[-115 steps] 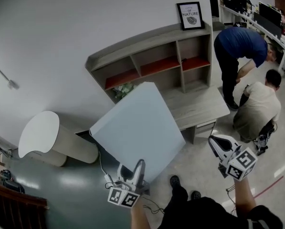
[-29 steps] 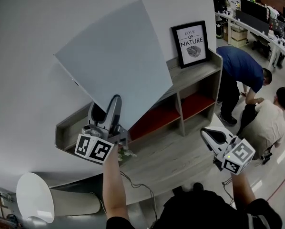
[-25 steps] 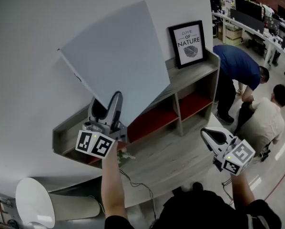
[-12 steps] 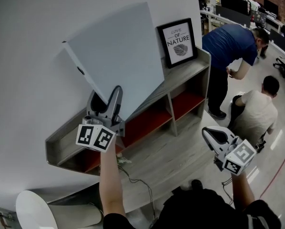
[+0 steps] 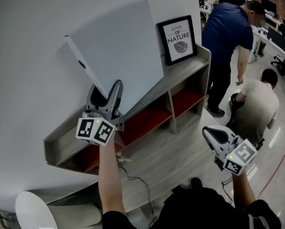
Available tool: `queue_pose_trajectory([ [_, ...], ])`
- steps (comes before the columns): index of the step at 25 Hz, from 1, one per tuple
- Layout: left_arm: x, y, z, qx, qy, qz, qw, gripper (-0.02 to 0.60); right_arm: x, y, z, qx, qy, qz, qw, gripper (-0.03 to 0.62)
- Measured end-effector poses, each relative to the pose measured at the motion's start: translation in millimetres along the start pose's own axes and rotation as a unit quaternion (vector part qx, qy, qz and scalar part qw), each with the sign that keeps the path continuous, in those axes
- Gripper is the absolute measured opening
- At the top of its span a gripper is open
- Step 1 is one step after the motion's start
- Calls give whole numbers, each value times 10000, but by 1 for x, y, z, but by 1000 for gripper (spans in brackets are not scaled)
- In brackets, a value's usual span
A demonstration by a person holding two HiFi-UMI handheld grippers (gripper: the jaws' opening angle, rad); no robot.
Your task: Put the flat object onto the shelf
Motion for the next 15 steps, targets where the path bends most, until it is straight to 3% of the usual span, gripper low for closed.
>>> queue_pose_trajectory([
  [15,-12,8,-2,-401,24,-381,9985,330,-2,2,13,-102,-112,-8,9999,11],
])
Point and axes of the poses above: the fingertips, and each gripper's own axes: z forward along the fingers, x to its right, y out of its underside, the point moved 9 cm from there along -z, backward along the fingers, and after that the axes turned 9 degrees about z, right-handed, at the moved point
